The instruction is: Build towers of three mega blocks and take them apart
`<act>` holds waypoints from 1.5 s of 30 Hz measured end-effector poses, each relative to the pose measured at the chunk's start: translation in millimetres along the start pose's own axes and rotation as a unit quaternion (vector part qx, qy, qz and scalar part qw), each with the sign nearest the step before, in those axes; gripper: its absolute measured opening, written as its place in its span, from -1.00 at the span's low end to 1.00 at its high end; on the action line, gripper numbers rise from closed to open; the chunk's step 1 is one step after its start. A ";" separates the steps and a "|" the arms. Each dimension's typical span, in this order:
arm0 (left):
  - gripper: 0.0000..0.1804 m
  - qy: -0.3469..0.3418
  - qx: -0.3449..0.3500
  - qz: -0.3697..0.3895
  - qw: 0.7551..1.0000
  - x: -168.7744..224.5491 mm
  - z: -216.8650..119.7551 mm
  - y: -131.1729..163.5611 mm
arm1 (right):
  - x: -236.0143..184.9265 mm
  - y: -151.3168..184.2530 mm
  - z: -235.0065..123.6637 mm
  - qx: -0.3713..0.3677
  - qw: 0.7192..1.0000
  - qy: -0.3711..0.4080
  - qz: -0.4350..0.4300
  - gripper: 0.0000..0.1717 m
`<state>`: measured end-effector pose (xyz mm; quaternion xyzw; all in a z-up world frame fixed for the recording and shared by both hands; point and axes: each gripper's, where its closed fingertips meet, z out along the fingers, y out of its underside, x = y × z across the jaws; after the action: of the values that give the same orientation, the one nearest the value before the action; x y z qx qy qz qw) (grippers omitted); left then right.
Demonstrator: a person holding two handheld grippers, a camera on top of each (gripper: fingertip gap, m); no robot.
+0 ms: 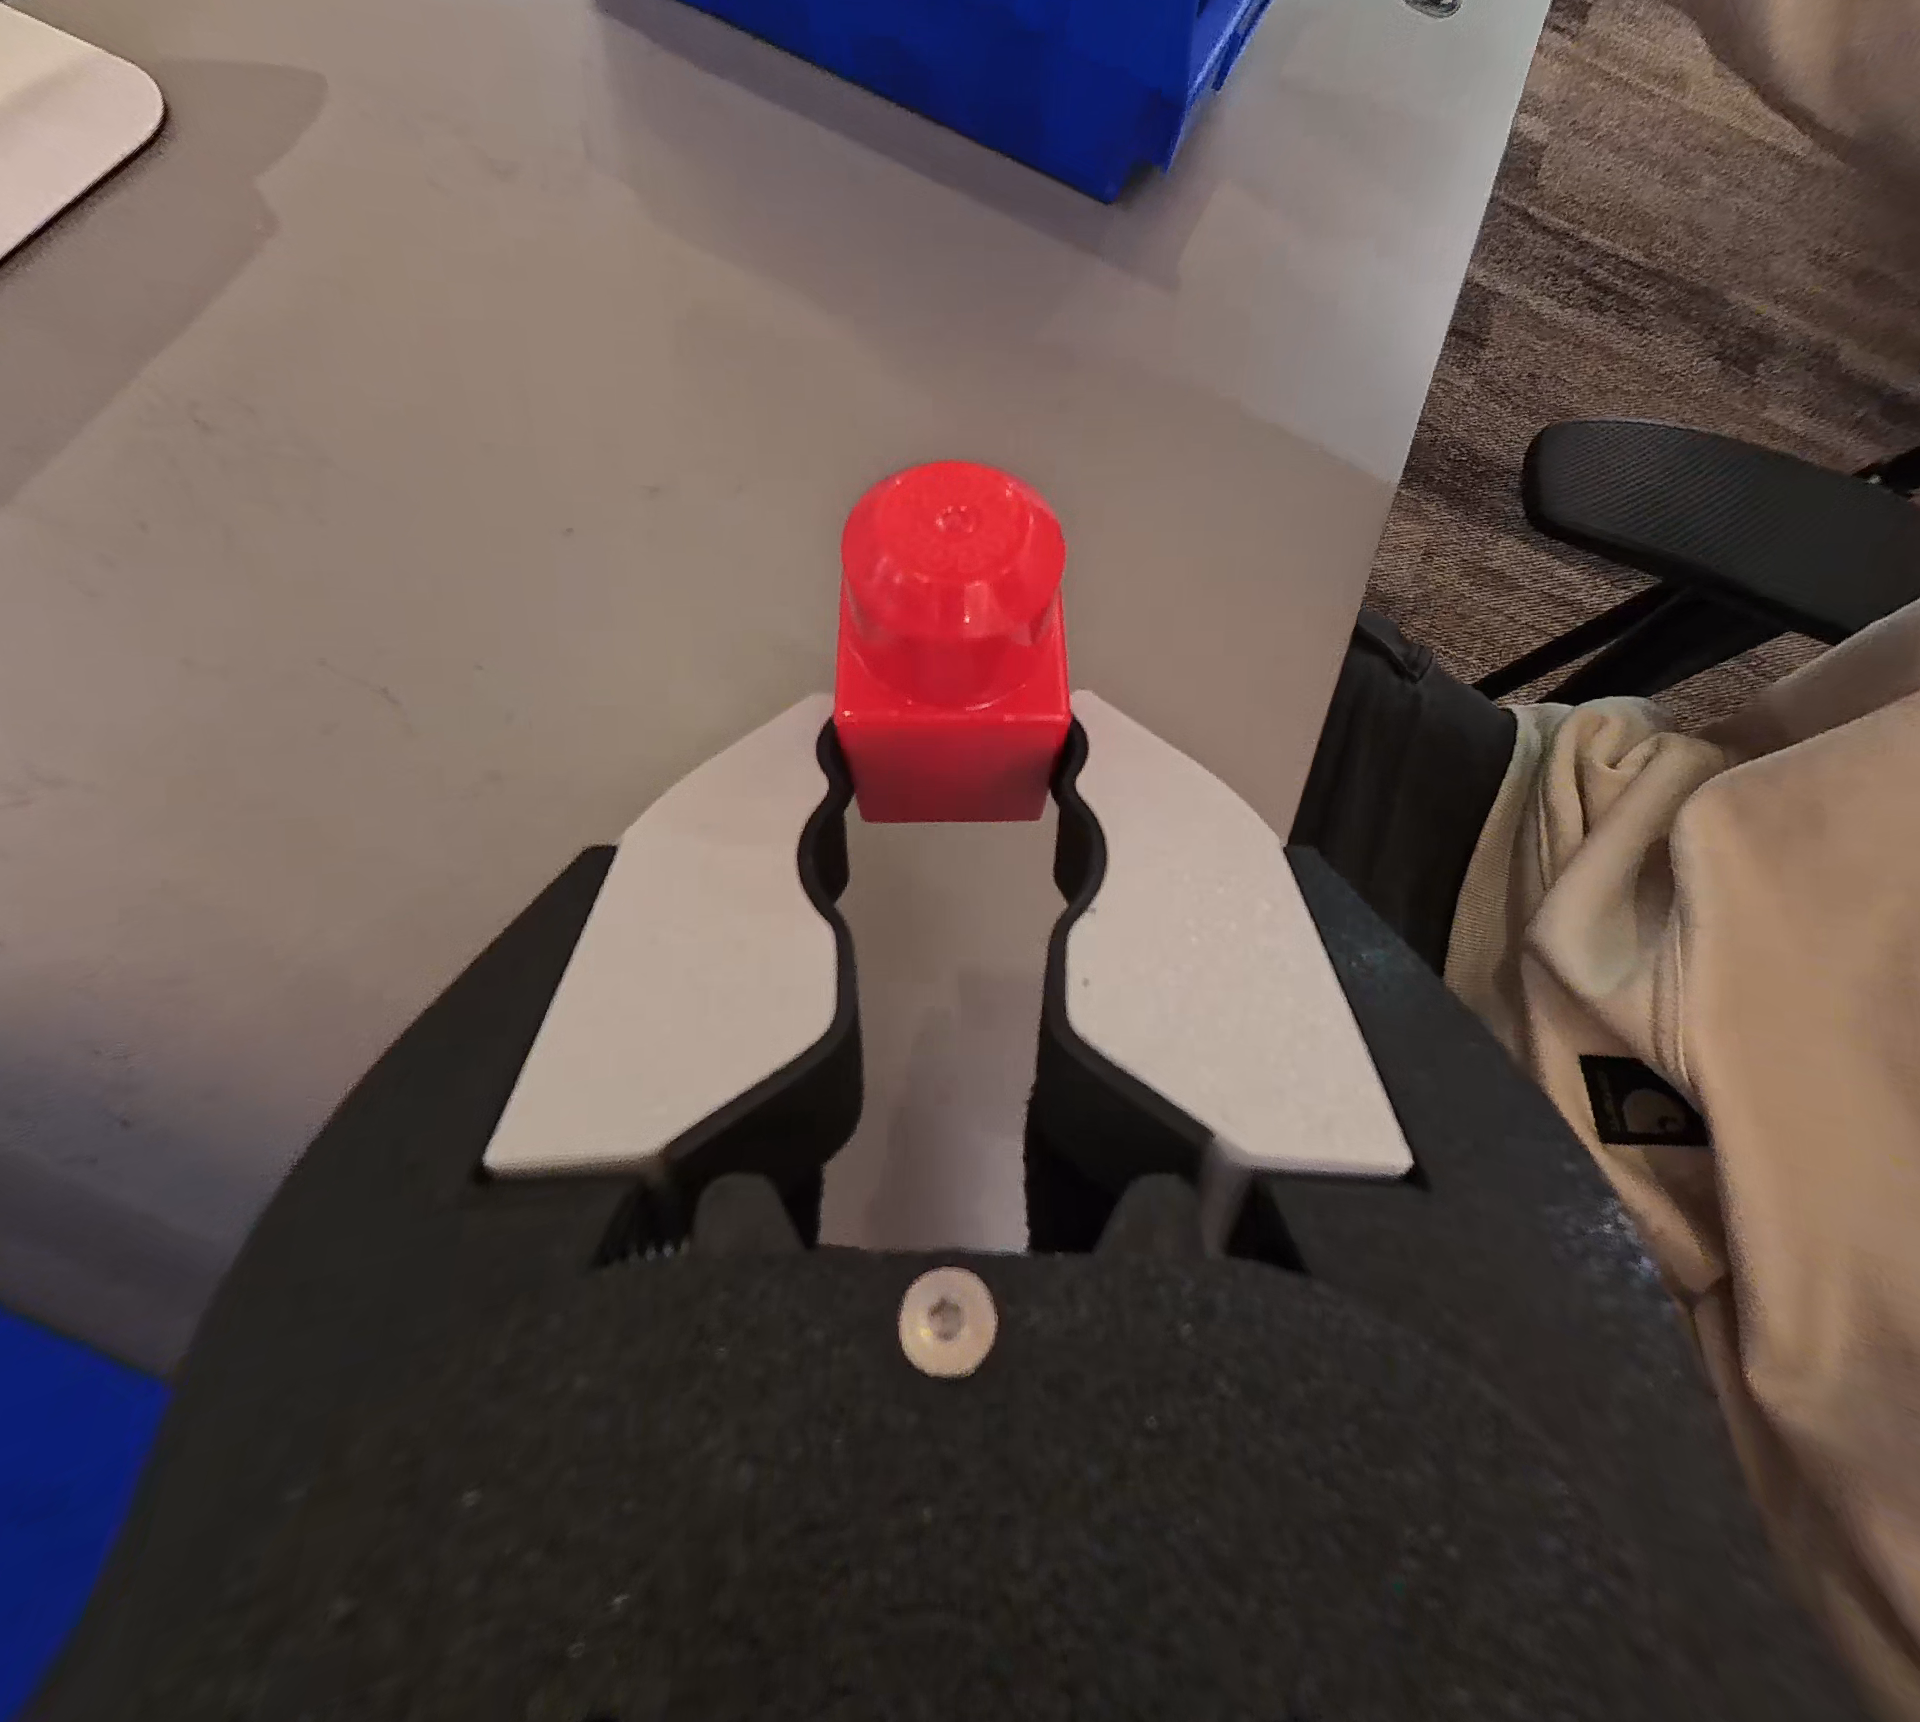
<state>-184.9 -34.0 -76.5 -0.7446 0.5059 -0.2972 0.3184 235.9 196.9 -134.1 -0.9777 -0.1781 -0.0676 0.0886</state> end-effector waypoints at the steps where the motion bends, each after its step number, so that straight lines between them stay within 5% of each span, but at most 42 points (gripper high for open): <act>1: -0.60 0.001 -0.001 -0.003 1.000 -0.8 0.9 0.8 | 2.1 0.5 -0.3 0.001 1.000 0.008 -0.005 -0.40; 4: -0.60 0.001 0.000 -0.008 1.000 -3.3 3.0 1.6 | 2.0 -2.2 -26.0 0.052 0.998 0.023 -0.022 -0.30; 7: -0.60 0.004 0.002 -0.011 1.000 -4.3 2.9 2.1 | -16.4 -8.6 -95.5 0.212 0.977 0.024 -0.012 -0.32; 11: -0.60 0.009 -0.003 -0.013 1.000 -5.2 4.6 6.0 | -137.4 28.4 -178.9 0.422 0.895 -0.139 -0.043 -0.41; 14: -0.60 0.018 -0.003 -0.020 1.000 -6.5 7.5 7.6 | -244.6 78.1 -186.0 0.472 0.832 -0.280 -0.080 -0.43; 18: -0.60 0.024 -0.009 -0.030 0.999 -11.2 12.8 15.0 | -343.7 114.5 -150.4 0.485 0.768 -0.414 -0.056 -0.45; 20: -0.60 0.025 -0.014 -0.033 0.999 -14.4 15.9 19.2 | -371.4 124.3 -135.4 0.472 0.763 -0.436 -0.068 -0.40; 22: -0.60 0.038 -0.009 -0.040 0.998 -15.1 19.1 20.4 | -378.6 124.7 -124.1 0.478 0.774 -0.407 -0.083 -0.44; 31: -0.60 0.108 0.014 -0.023 0.994 1.3 27.4 20.5 | -408.7 117.2 -122.2 0.474 0.737 -0.468 -0.116 -0.44; 38: -0.60 0.073 -0.028 0.042 0.996 -2.0 70.0 22.5 | -393.2 71.0 -109.4 0.478 0.779 -0.362 -0.183 -0.45; 42: -0.60 0.112 -0.022 0.072 0.991 18.8 78.3 14.7 | -406.3 70.0 -139.7 0.478 0.717 -0.466 -0.202 -0.47; 45: -0.60 0.136 -0.007 0.068 0.988 27.0 75.5 8.3 | -412.6 72.7 -142.7 0.473 0.701 -0.489 -0.213 -0.44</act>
<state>-123.4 -48.8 -126.5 -0.6632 0.5960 -0.3700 0.2608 -135.0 -37.0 -73.4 -0.6389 -0.4084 0.4960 0.4230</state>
